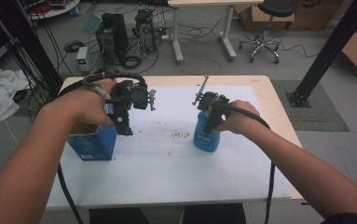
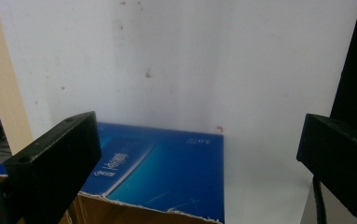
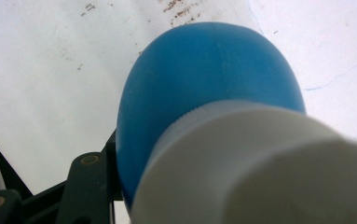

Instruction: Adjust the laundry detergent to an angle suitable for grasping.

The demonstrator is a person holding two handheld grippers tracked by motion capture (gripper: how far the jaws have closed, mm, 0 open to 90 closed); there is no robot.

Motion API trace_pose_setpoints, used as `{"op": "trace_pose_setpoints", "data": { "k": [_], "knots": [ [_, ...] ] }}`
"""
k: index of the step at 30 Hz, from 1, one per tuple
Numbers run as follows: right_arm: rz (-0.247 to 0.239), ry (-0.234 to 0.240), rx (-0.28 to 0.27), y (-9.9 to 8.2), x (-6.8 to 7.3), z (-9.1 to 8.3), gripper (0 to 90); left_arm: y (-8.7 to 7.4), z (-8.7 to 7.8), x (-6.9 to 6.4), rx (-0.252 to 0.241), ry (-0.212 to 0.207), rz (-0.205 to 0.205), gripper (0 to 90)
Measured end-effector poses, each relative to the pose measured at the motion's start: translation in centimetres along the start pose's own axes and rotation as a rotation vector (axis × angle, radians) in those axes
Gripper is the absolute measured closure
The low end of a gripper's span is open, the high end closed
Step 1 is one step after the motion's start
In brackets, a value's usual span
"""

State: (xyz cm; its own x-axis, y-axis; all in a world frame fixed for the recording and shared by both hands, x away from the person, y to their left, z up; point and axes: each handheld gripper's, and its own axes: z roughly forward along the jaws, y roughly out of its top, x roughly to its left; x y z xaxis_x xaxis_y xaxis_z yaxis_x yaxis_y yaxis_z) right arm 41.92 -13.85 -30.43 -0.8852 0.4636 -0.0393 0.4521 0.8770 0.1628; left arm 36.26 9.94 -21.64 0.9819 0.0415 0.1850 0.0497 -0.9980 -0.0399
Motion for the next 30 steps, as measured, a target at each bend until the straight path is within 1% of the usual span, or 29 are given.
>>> {"op": "trace_pose_setpoints", "data": {
  "k": [9,13,15,16,18,21,22,30],
  "knots": [
    [-0.006,0.010,0.007,0.02,-0.21,-0.02,40.7,-0.03,-0.07,0.07,0.003,-0.001,-0.003,0.1],
    [-0.022,0.010,0.007,-0.02,-0.20,-0.07,40.0,-0.17,-0.03,0.09,0.005,-0.002,-0.006,0.1],
    [-0.030,0.008,0.005,-0.04,-0.20,-0.08,36.2,-0.24,0.03,0.07,0.001,-0.002,-0.010,0.1],
    [-0.029,0.004,0.001,-0.03,-0.19,-0.14,36.0,-0.26,0.03,0.08,0.005,-0.003,-0.009,0.1],
    [-0.026,0.006,-0.008,-0.01,-0.27,-0.29,32.7,-0.30,0.11,0.10,0.003,-0.004,-0.011,0.1],
    [-0.026,0.010,-0.011,0.00,-0.37,-0.34,31.4,-0.34,0.12,0.12,0.004,-0.005,-0.011,0.1],
    [-0.022,0.001,-0.015,0.00,-0.39,-0.38,29.9,-0.34,0.11,0.13,0.004,-0.005,-0.011,0.1],
    [-0.040,0.027,-0.023,-0.13,-0.39,-0.94,28.0,-0.40,0.05,0.17,0.005,-0.005,-0.010,0.1]
  ]
}}
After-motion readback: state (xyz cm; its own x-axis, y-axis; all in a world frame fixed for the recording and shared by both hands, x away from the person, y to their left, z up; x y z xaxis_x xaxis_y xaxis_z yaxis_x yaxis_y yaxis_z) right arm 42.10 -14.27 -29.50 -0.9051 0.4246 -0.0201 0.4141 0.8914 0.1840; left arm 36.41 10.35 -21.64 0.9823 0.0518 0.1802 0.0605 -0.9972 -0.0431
